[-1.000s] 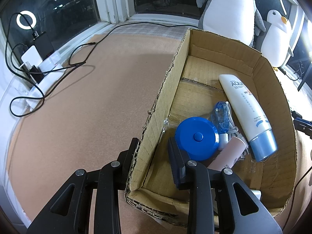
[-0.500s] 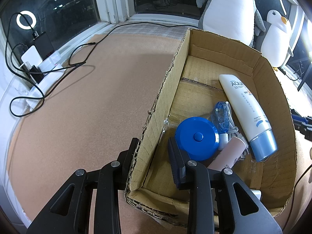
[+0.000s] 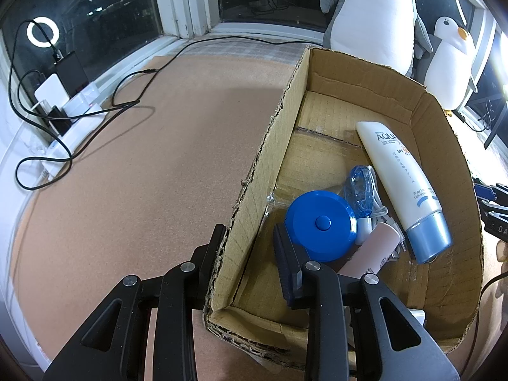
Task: Organize rigid objects
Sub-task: 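Close the right gripper on the lighter and lift it, then carry the lighter into the box and open the right gripper, then move the right gripper to the black cylinder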
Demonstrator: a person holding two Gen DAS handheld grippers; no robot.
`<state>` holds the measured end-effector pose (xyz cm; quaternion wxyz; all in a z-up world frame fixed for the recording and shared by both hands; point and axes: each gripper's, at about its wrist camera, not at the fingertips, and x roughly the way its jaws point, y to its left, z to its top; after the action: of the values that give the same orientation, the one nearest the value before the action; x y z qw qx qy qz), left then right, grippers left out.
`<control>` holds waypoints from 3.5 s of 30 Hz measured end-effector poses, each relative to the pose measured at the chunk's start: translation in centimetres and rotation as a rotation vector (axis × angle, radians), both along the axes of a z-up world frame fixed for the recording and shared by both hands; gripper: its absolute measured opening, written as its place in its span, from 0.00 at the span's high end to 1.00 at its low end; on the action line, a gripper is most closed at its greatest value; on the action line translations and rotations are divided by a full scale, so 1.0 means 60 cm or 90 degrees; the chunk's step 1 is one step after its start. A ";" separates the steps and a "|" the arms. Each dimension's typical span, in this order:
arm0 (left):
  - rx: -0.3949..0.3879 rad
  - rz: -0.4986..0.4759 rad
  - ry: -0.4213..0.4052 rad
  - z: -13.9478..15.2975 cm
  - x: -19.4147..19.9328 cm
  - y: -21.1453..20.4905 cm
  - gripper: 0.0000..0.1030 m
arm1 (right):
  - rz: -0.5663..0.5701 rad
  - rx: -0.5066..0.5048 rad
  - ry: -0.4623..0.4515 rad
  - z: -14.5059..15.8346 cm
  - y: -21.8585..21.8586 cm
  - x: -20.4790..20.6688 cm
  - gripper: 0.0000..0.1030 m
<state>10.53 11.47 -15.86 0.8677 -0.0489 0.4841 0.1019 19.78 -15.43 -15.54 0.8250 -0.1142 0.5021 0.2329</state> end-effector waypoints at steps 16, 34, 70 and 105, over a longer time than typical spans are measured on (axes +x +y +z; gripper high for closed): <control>0.000 0.000 0.000 0.000 -0.001 0.000 0.72 | -0.029 0.014 -0.034 0.026 0.010 -0.023 0.80; 0.007 -0.003 -0.007 0.002 -0.001 -0.007 0.72 | -0.026 0.113 -0.050 0.146 0.114 -0.063 0.80; 0.006 -0.003 -0.009 0.002 0.001 -0.008 0.72 | 0.030 0.118 -0.028 0.118 0.209 -0.084 0.54; 0.006 -0.003 -0.009 0.001 0.001 -0.007 0.72 | -0.048 0.158 -0.048 0.137 0.085 -0.078 0.39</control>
<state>10.58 11.05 -15.79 0.8715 -0.0442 0.4776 0.1017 15.10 -10.33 -7.34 0.8592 -0.0010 0.4422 0.2575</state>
